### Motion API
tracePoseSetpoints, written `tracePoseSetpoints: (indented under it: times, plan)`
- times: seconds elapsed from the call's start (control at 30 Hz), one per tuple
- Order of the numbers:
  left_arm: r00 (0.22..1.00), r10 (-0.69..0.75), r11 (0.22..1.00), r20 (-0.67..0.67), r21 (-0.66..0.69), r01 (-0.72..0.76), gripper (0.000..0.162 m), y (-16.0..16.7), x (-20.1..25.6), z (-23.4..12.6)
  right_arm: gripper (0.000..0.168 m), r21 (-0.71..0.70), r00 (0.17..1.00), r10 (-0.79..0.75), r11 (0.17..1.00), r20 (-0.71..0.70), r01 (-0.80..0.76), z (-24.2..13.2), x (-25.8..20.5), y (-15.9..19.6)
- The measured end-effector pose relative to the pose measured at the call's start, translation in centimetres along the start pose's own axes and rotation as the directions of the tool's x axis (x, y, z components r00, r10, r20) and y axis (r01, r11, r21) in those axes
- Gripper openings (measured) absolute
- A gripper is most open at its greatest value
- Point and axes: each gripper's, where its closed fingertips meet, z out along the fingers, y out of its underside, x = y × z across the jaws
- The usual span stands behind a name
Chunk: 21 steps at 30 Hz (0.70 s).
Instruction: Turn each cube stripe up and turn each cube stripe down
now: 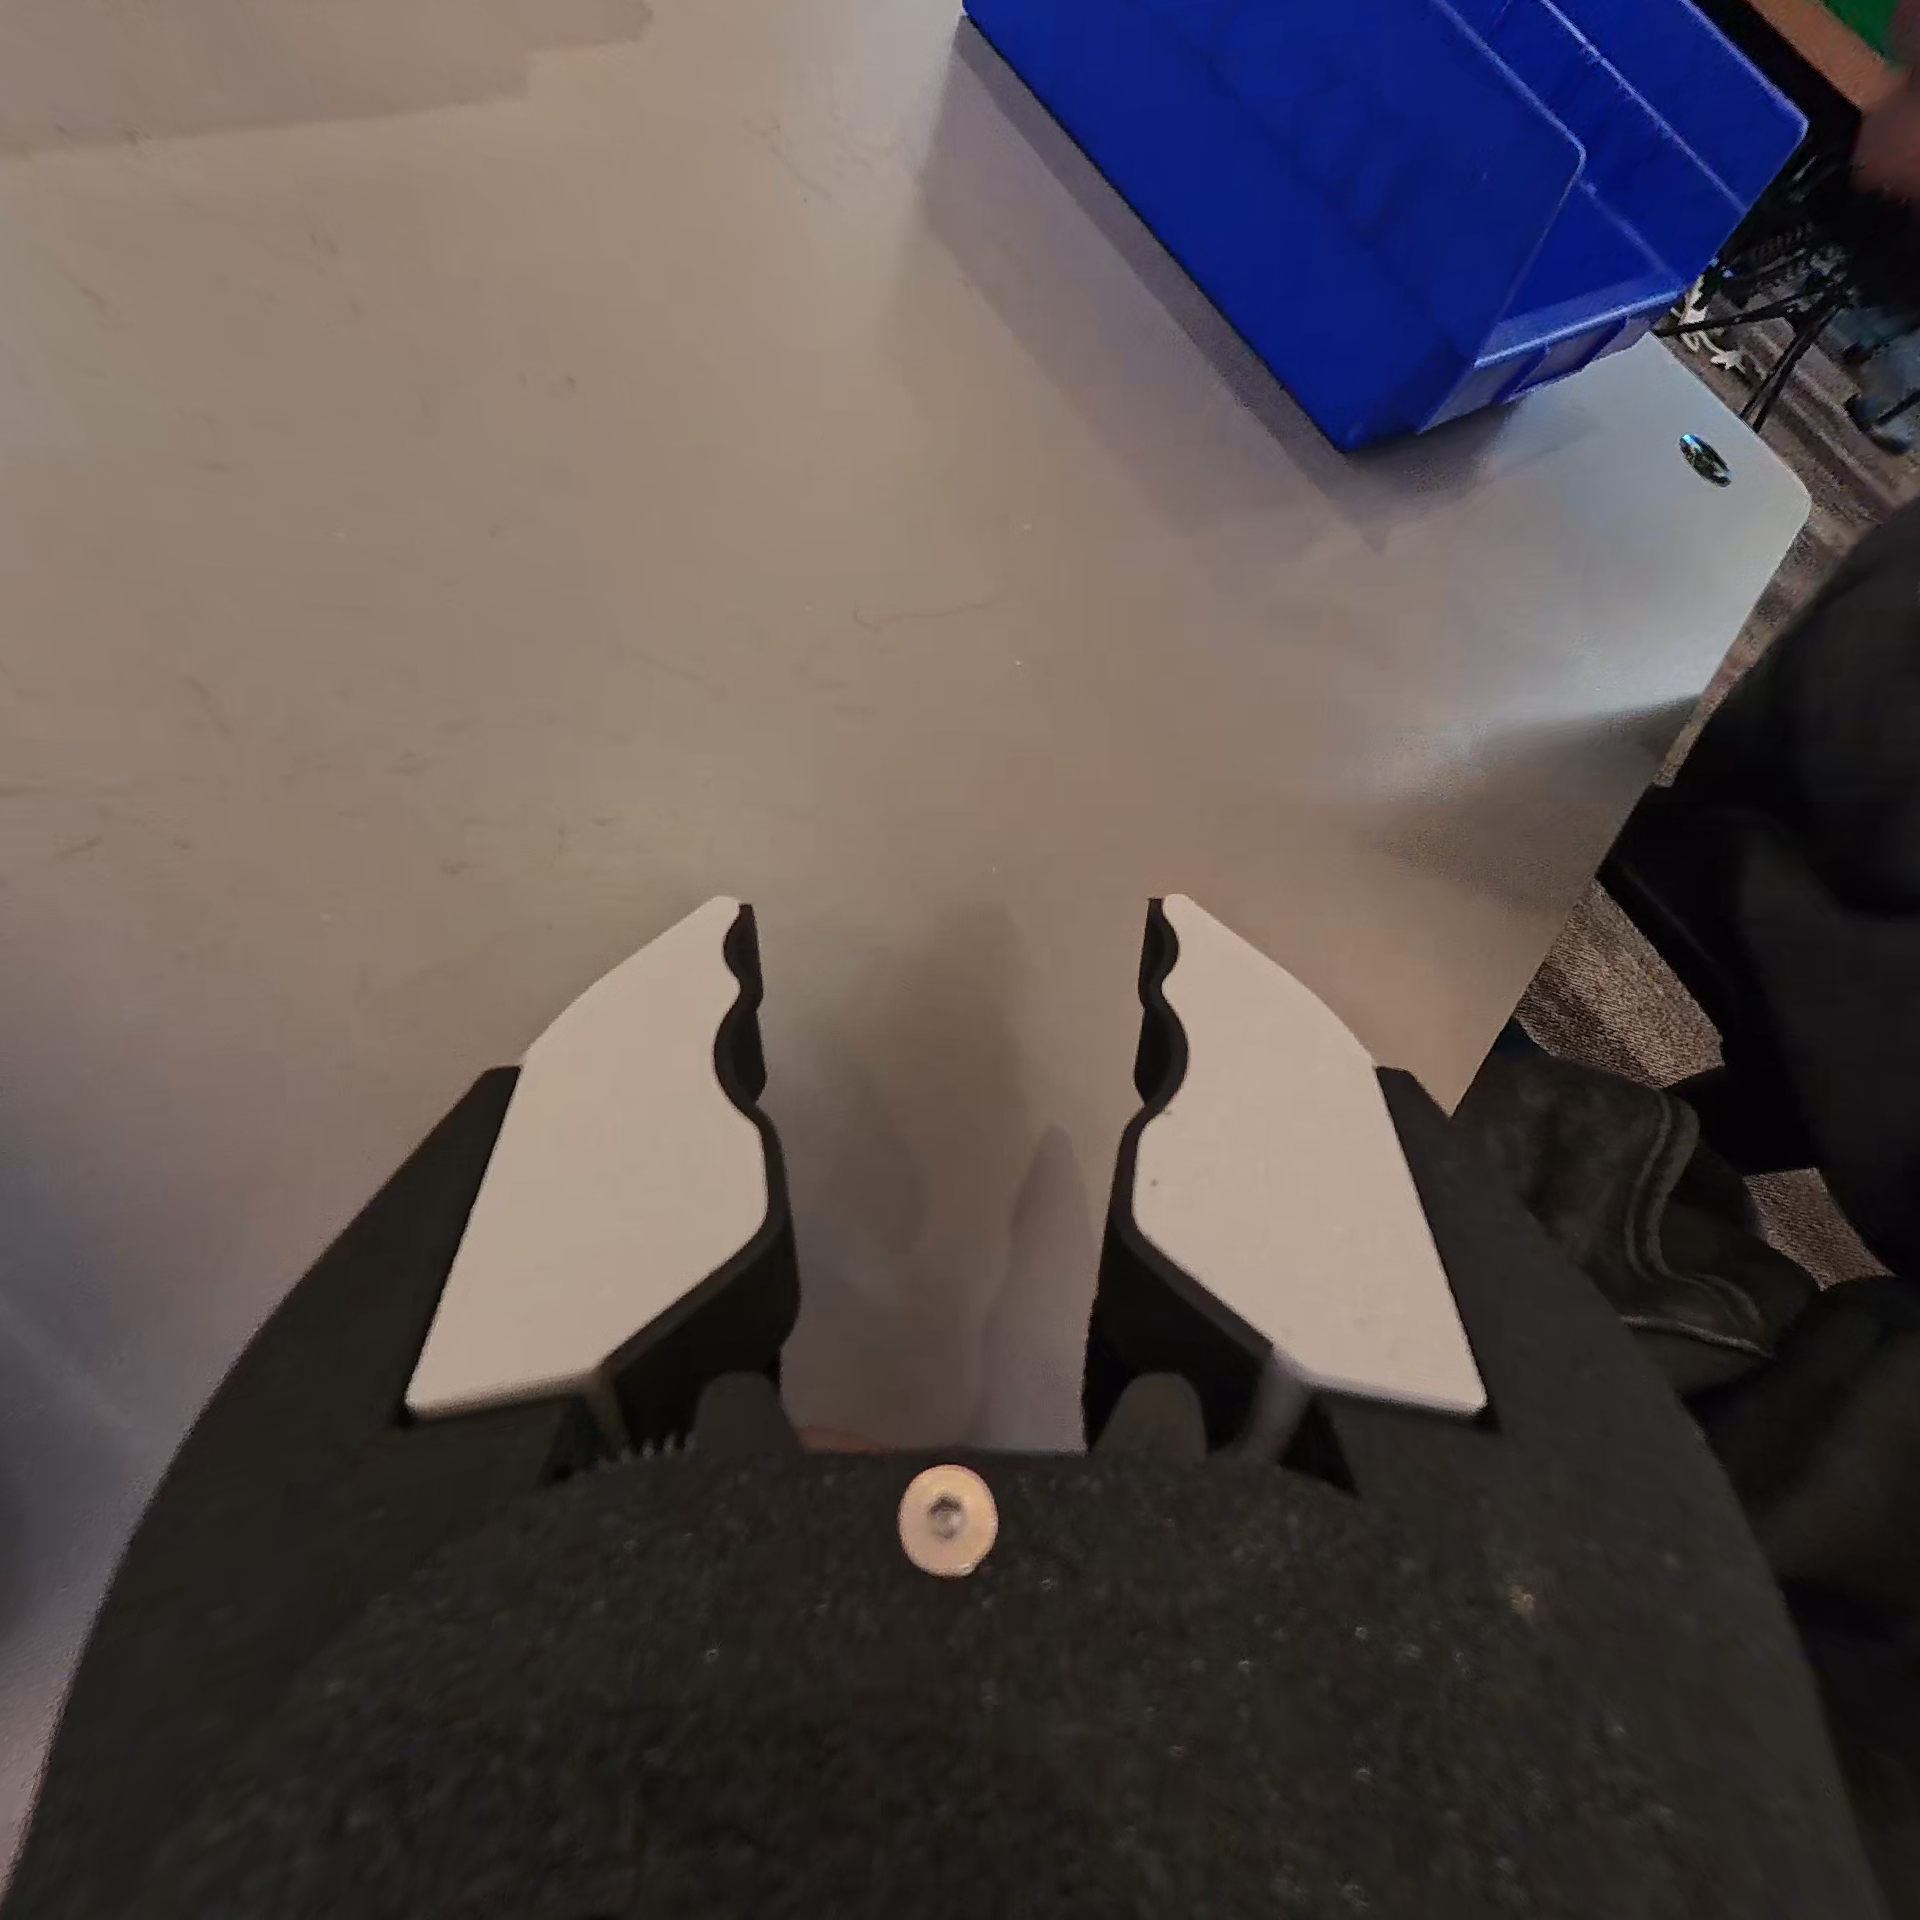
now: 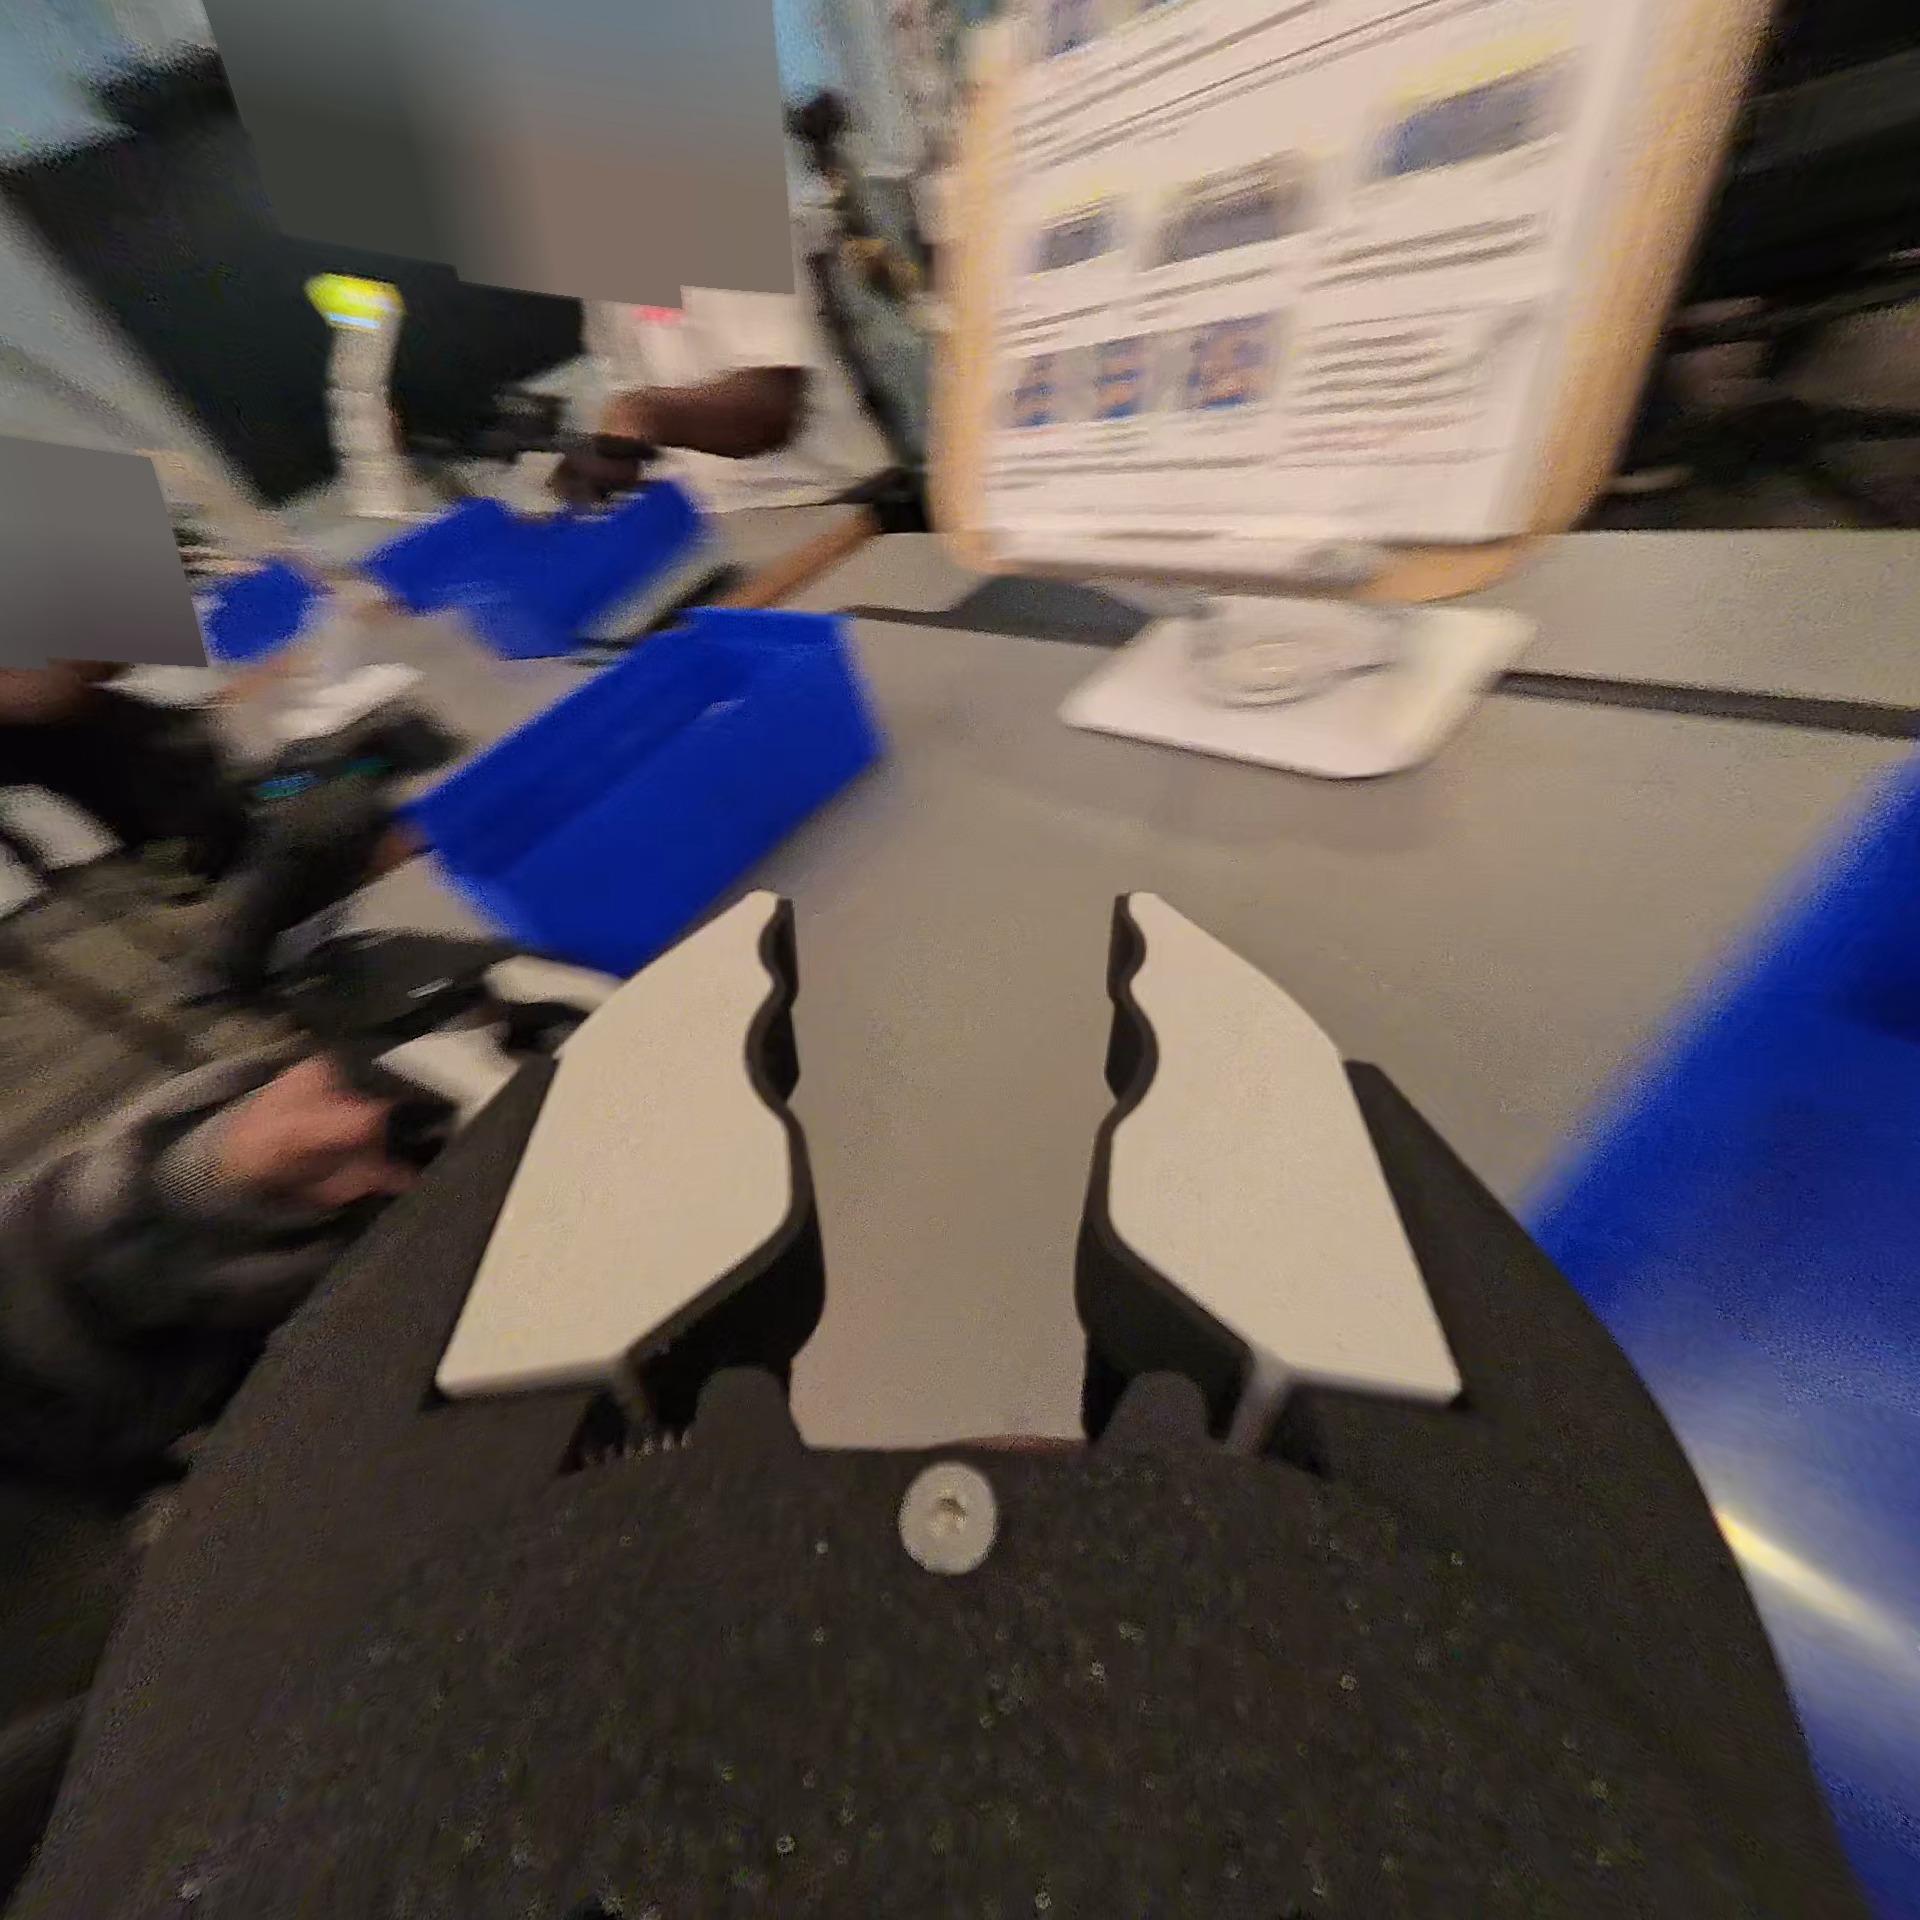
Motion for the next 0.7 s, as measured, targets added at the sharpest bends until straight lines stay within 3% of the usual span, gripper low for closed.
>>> tracePoseSetpoints:
  times: [0.1,0.2,0.47,0.57,0.7]
  plan:
    - [1.000,0.012,1.000,0.016,-0.004,-0.012,0.069,0.1,-0.1,0.1,0.056,0.022,0.981,0.016,1.000,0.192,-0.020,2.3,-6.3,6.1]
    - [0.999,0.017,1.000,0.033,-0.003,-0.017,0.069,0.1,-0.3,0.2,0.055,-0.003,0.982,-0.032,0.999,0.184,0.033,3.8,-7.3,10.5]
    - [0.997,0.016,0.999,0.079,-0.030,-0.014,0.070,0.2,-0.5,-0.3,0.054,-0.117,0.981,-0.036,0.991,0.193,0.059,5.0,-8.1,13.6]
    - [0.984,-0.014,1.000,0.178,-0.002,0.015,0.068,-2.1,-2.6,-4.1,0.054,-0.114,0.980,-0.002,0.993,0.201,0.025,4.9,-8.5,13.4]
    - [0.900,-0.145,0.985,0.410,-0.021,0.169,0.068,-5.7,-11.4,-12.1,0.054,-0.163,0.970,0.059,0.986,0.238,-0.020,5.2,-9.3,14.1]
